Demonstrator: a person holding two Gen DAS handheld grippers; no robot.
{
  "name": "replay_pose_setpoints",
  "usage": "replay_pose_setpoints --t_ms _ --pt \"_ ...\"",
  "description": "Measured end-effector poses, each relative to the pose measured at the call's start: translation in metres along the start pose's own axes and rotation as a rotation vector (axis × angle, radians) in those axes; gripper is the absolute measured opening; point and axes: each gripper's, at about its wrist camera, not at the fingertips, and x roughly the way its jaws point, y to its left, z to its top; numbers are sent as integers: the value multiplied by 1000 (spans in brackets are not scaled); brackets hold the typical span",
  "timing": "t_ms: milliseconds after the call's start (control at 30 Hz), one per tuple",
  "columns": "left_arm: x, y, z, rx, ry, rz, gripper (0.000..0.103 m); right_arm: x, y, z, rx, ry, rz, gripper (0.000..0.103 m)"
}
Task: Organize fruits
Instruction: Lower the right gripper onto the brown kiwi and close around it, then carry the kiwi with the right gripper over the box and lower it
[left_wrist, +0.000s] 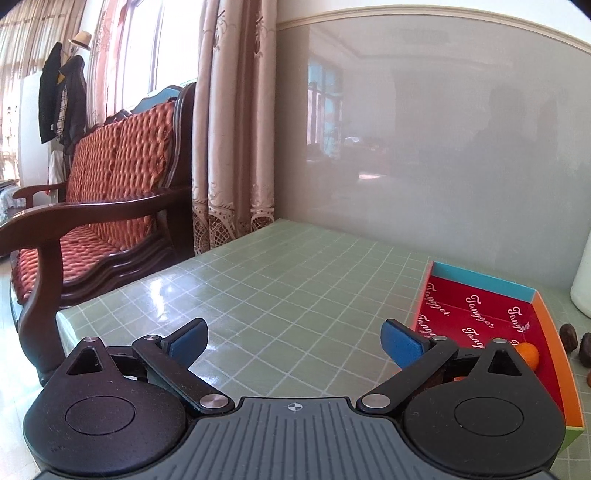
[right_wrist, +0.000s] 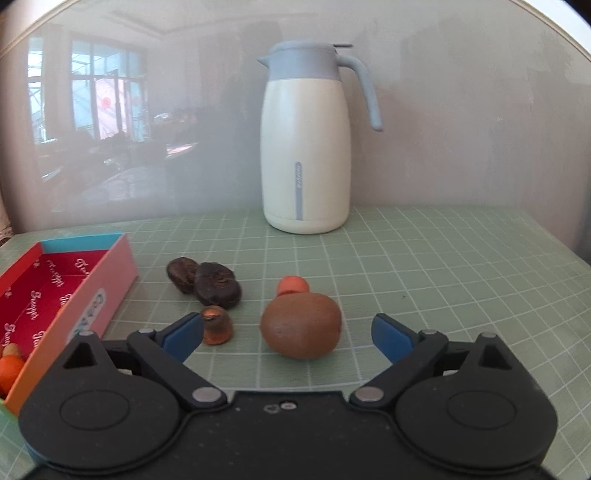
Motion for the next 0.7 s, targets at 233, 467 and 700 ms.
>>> replay_pose_setpoints --t_ms 233,467,700 --pt "2 11 -2 -16 -1 41 103 17 -8 2 24 34 -18 92" --pt "5 19 -3 -22 12 56 103 37 -9 2 45 95 -11 85" --pt "3 23 -5 -20 15 70 103 46 -8 1 58 123 5 62"
